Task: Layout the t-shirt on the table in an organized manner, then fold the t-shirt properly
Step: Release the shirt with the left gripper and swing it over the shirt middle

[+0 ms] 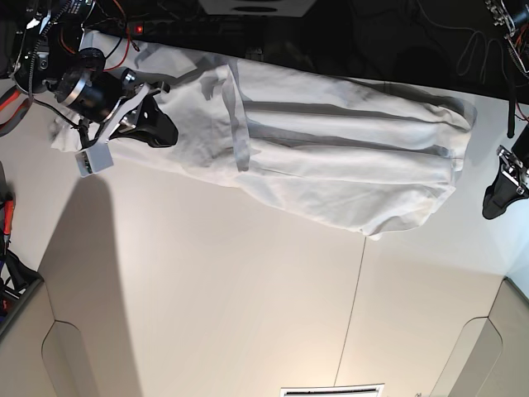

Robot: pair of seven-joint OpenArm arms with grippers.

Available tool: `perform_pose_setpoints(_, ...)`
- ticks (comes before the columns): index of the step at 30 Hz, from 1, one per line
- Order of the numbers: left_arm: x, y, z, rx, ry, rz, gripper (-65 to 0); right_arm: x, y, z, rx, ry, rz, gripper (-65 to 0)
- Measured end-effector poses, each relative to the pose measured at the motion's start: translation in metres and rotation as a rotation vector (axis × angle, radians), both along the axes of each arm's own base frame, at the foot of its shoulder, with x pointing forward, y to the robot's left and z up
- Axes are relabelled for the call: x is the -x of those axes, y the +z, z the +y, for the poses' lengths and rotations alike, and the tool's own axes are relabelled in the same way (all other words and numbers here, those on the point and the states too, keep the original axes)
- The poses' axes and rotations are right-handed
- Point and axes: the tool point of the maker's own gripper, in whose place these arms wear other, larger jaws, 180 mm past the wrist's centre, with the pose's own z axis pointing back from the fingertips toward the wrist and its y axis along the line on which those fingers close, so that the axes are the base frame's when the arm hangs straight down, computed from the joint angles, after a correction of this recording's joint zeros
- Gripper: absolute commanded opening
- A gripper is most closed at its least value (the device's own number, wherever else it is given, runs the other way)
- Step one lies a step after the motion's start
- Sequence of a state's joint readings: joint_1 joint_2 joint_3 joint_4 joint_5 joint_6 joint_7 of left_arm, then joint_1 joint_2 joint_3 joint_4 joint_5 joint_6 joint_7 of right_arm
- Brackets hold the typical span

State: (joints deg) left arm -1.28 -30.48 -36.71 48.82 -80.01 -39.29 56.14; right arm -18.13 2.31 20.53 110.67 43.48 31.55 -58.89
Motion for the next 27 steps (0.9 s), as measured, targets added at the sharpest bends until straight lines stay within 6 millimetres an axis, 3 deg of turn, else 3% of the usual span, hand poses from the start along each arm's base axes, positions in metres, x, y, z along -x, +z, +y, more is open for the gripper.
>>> perform_pose_setpoints(3, -0.005, 0.013, -0.021, -0.035, -0.125, -0.003, -42.2, -0.004, -0.001, -0.008, 0.002, -0.061, -0.004, -65.0)
perform_pose_setpoints(8, -0.025, 0.051, -0.067, -0.117, -0.294, -0.111, -42.4, -0.007, 0.001, -0.014, -0.007, -0.102, -0.018, -65.0)
perform_pose_setpoints(11, -0.032, 0.065, -0.105, -0.160, -0.412, -0.159, -42.7, -0.006, -0.004, -0.019, 0.023, -0.124, 0.005, -65.0)
perform_pose_setpoints(14, -0.030, 0.071, -0.154, -0.180, -0.567, -0.184, -48.4, -0.008, -0.008, -0.030, 0.058, -0.173, 0.014, -65.0)
perform_pose_setpoints(18, -0.019, 0.065, -0.229, -0.146, -0.757, -0.202, -58.0, -0.005, -0.010, -0.050, 0.076, -0.245, 0.015, -65.0)
perform_pose_setpoints(21, -0.003, 0.048, -0.273, -0.120, -0.868, -0.170, -64.8, 0.004, -0.014, -0.061, 0.092, -0.275, 0.038, -65.0)
perform_pose_setpoints(24, 0.016, 0.032, -0.315, -0.096, -0.976, -0.133, -65.0, 0.013, -0.018, -0.072, 0.107, -0.310, 0.056, -65.0)
perform_pose_setpoints(27, 0.030, 0.033, -0.356, -0.034, -1.060, -0.150, -65.0, 0.016, -0.019, -0.082, 0.119, -0.339, 0.062, -65.0)
